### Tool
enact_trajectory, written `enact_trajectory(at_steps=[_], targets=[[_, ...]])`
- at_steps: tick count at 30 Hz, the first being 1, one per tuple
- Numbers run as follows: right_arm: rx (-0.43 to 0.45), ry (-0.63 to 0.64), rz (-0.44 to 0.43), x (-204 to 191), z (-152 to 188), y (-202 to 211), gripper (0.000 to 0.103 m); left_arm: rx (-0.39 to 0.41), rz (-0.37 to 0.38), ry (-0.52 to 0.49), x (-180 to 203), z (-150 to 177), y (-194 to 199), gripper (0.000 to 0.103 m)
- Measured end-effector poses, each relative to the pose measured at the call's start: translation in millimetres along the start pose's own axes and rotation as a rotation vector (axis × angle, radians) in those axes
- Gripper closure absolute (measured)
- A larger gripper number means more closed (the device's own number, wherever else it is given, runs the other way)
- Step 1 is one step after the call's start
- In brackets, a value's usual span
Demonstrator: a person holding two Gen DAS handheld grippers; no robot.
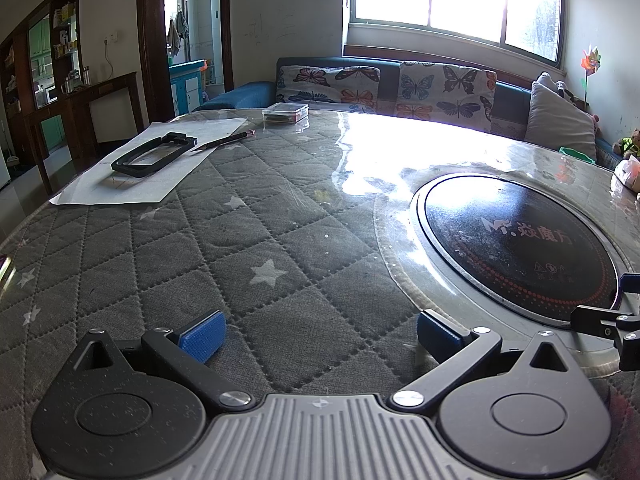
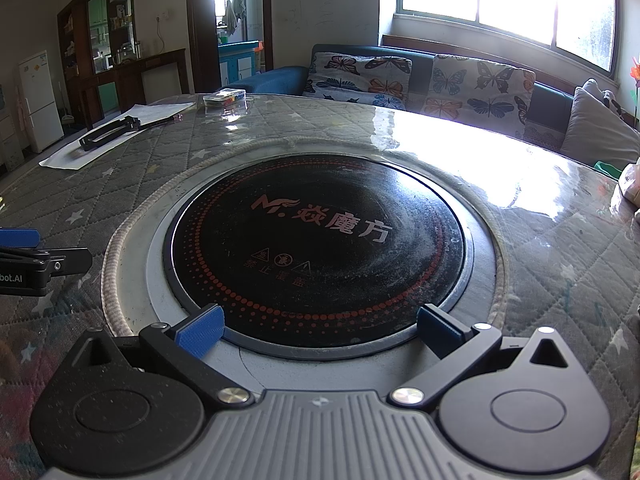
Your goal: Fold clothes
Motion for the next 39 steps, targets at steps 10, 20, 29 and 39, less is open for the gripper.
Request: enact_trajectory(at_steps=[10,20,29,39], targets=[[0.000,0.000,0.001,0,0,0,0.000,0.000,-0.003,-0.003,0,0,0,0.000],[0.000,0.000,0.001,0,0,-1,0.000,0.000,-0.004,-0.005,-1,0,-3,0.000],[0.000,0.000,0.001,0,0,-1,0.000,-0.001,-0.009,-0.005,1,0,-1,0.000],[-0.007,0.004,-0.005,-3,1,1,0.000,-0.064,-0.013,0.020,10,-4,7,0.000]])
Point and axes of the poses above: each gripper's, at about its wrist camera, not at the fingertips, and y roughly against the way its jaws point, x to its right, z to its underside, the point moved 1 cm from there along -y, roughly the way its jaws point, and after that the axes turned 11 degrees about -z, right-handed, at the moved point
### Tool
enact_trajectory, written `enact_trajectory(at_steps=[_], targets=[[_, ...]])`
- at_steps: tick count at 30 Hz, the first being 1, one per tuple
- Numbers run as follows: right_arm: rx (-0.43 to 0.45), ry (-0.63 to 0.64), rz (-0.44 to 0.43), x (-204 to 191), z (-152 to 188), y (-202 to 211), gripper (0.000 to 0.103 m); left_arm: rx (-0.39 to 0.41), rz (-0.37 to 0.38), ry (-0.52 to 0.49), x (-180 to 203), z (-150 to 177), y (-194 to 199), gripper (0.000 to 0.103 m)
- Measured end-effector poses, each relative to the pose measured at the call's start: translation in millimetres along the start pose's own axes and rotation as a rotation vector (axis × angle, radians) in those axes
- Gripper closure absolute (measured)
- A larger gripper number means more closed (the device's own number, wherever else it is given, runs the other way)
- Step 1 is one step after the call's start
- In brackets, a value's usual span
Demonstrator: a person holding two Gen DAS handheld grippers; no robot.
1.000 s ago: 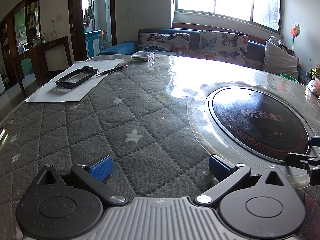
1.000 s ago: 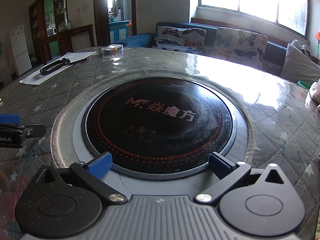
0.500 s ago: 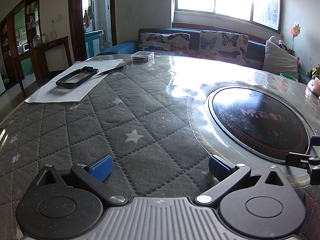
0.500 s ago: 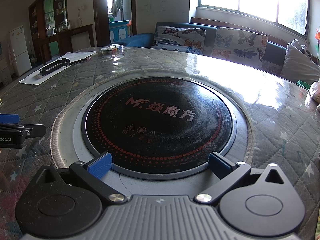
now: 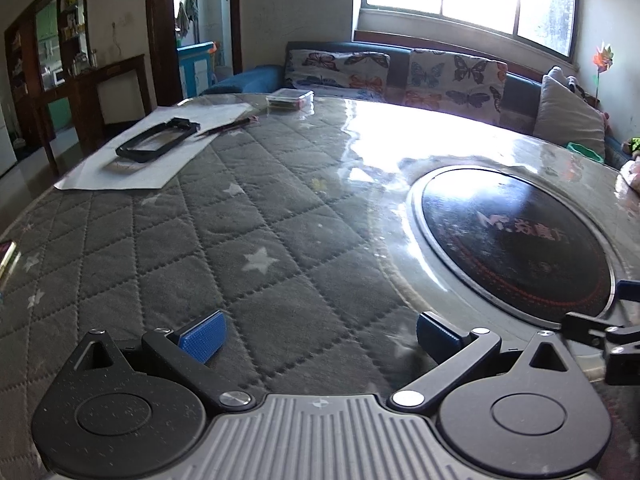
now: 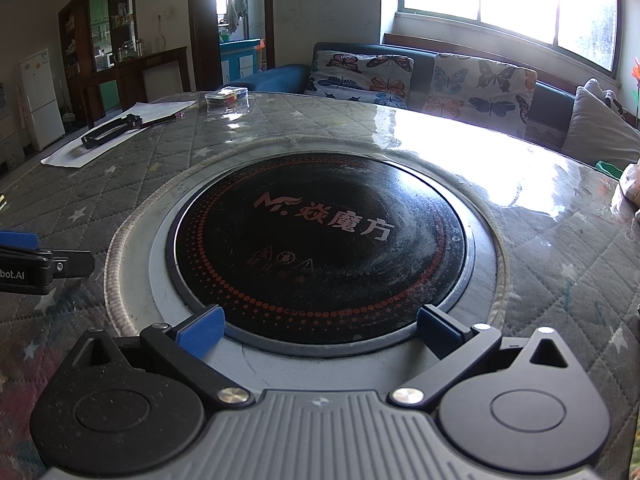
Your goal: Fold clothes
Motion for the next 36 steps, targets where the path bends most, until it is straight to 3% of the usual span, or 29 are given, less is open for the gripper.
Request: enact_trajectory(at_steps=[15,36], targets=[[0.057,0.001,0.005,-2,17,59,0.000,0.002,0.063,-0.089,42,6,42,0.000],[0.106,-0.127,0.106,29,67,162,0.000,-0.018,0.252,-0.259,126,23,95,0.000]])
Point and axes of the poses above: each gripper's, at about its wrist camera, not at the fingertips, and y roughly against the way its jaws point, x to its right, z to its underside, the point moved 1 cm from there along -y, roughly the way its jaws point, and after that the axes turned 11 degrees about -z, right-handed, at the moved point
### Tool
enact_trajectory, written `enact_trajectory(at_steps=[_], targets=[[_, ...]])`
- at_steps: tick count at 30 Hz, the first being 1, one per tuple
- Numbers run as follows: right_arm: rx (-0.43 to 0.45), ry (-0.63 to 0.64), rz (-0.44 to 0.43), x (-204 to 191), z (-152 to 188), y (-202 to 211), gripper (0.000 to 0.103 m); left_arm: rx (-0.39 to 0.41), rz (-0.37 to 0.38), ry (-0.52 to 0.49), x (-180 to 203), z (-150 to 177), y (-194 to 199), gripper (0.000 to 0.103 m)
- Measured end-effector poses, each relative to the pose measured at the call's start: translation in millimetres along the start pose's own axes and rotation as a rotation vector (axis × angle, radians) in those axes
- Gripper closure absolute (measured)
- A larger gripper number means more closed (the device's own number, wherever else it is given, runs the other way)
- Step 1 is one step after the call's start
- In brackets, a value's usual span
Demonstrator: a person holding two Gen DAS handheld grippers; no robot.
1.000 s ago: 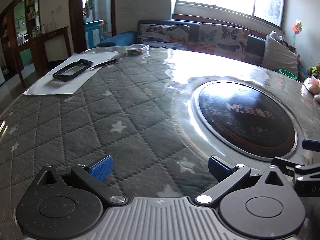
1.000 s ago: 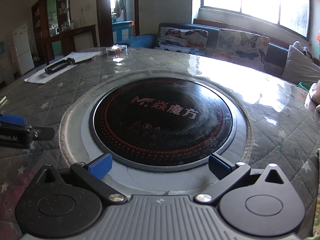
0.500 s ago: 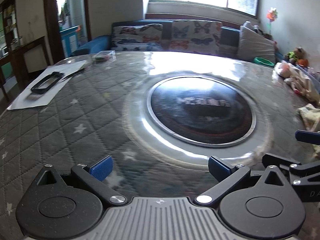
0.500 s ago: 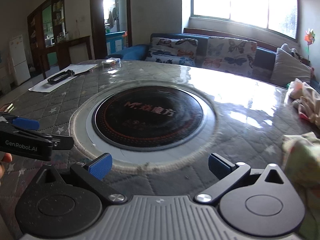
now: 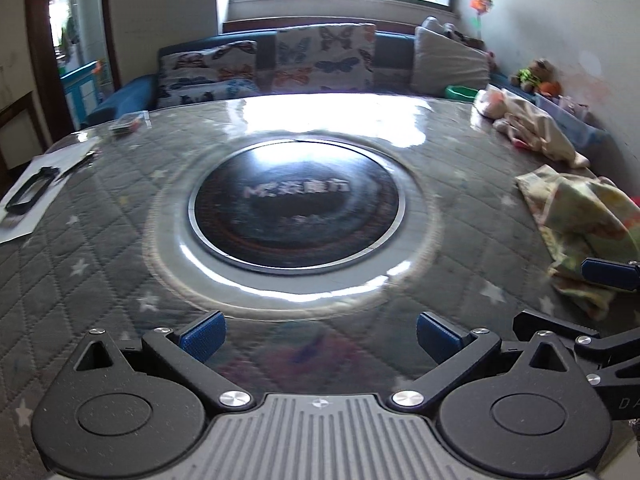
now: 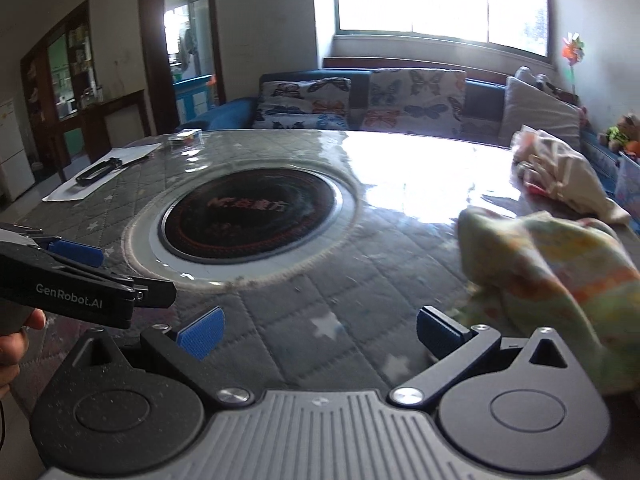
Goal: Fold clothes
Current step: 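Move both tools toward the crumpled pale green patterned shirt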
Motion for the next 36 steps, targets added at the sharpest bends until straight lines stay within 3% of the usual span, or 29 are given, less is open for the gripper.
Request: enact_trajectory(at_steps=[19,36], targets=[[0.001,-0.105,0.130,46,30,66,0.000,-0.016,0.131,-0.130,75,-8,15,0.000],[0.025,-0.171,0.182,76,44,96,0.000,-0.050,0.199,-0.197,121,-19,20,0.000]])
Point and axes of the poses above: each gripper's, at about its wrist camera, not at the fingertips, and y roughly against the way its jaws point, x to its right, z to its underside, the point moved 1 cm from there along -y, roughly the way its jaws point, and after that the axes turned 11 degrees about -z, right-handed, at the moved point
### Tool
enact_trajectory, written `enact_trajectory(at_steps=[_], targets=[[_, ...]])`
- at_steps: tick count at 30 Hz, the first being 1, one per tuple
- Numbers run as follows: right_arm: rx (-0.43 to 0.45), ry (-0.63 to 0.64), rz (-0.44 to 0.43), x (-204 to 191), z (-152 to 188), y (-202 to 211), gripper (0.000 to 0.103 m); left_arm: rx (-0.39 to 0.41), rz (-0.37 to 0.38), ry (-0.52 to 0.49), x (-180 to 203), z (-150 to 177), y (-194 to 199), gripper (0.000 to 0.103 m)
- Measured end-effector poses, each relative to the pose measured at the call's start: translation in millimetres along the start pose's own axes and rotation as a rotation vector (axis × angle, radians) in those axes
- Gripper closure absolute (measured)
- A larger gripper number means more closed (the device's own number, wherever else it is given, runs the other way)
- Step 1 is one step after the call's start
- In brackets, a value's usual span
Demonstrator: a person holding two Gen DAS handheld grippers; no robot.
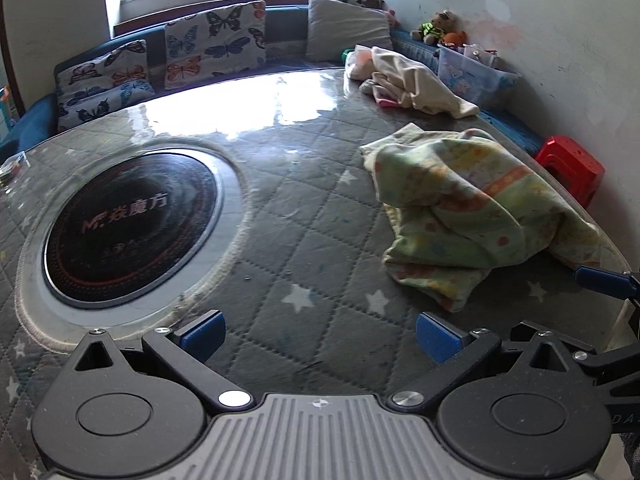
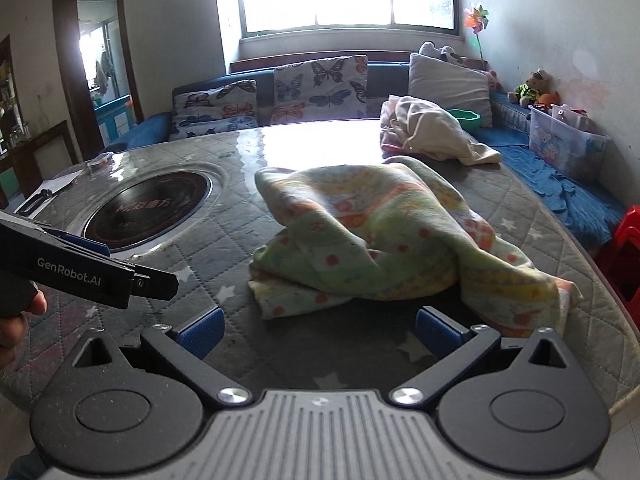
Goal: Fold clothes
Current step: 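Move both tools toward the crumpled pale green patterned shirt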
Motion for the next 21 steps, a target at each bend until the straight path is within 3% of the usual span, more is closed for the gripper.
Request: enact_trajectory(at_steps=[21], targets=[[-0.023,-0.067,0.045,37,12,11,0.006,-0.060,0.023,-0.100,51,-12,-13,0.000]])
Point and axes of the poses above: each gripper's, at about its wrist camera, not at the fingertips, and y roughly against the way its jaws point, x to its right, z to its underside, the point moved 1 cm from there along -y, roughly the way its jaws point, and after that the axes turned 11 degrees about -z, right-handed, at the moved point
